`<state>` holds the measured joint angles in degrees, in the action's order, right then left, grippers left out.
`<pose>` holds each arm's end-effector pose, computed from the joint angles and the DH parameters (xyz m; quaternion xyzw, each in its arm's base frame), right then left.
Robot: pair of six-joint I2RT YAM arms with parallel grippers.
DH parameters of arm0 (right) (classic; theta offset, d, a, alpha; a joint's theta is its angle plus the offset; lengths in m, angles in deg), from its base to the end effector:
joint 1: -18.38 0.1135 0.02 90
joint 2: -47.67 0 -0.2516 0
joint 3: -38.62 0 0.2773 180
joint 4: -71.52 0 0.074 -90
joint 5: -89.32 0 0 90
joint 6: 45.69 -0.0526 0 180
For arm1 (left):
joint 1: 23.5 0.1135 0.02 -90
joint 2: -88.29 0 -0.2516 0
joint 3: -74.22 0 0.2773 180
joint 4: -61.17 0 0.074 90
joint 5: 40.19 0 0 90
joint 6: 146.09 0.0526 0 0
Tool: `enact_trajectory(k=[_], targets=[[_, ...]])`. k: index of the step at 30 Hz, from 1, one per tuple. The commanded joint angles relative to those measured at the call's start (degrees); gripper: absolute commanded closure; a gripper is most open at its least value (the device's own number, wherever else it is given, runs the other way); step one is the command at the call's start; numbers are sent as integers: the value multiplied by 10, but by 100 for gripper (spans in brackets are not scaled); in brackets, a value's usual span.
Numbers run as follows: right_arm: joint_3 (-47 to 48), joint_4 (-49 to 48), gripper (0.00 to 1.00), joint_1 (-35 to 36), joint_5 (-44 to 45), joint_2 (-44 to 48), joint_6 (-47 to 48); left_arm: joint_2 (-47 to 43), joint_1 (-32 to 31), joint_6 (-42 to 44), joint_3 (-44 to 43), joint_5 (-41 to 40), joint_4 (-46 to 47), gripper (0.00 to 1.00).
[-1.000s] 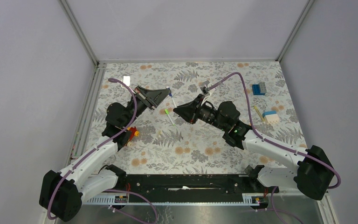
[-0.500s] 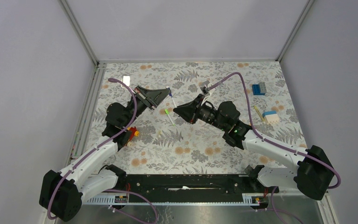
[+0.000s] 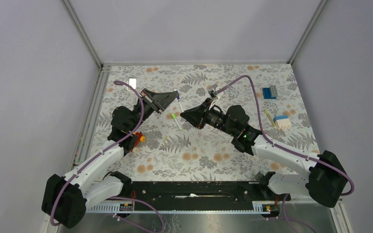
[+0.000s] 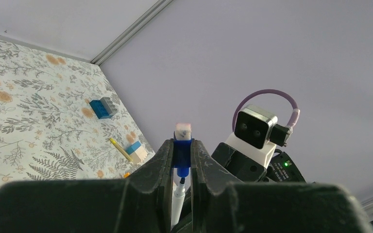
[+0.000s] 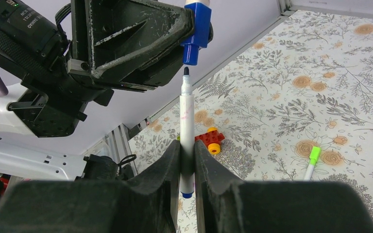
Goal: Insert the pens into the pen caps
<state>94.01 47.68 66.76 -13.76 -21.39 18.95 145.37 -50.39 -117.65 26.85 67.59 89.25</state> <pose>0.2055 0.2492 0.3051 -0.2128 0.6072 0.5157 0.5658 0.2374 -0.1384 0.3170 -0.0526 0.5892 -0.6236 0.5110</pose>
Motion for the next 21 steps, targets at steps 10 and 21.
enact_trajectory(k=[10, 21], targets=[[29, -13, 100, 2, 8, 4, 15, -16, 3, -1, -1, 9, 27, 100], [23, -5, 100, 2, 11, 14, 17, -16, 3, 2, -3, 3, 23, 100]])
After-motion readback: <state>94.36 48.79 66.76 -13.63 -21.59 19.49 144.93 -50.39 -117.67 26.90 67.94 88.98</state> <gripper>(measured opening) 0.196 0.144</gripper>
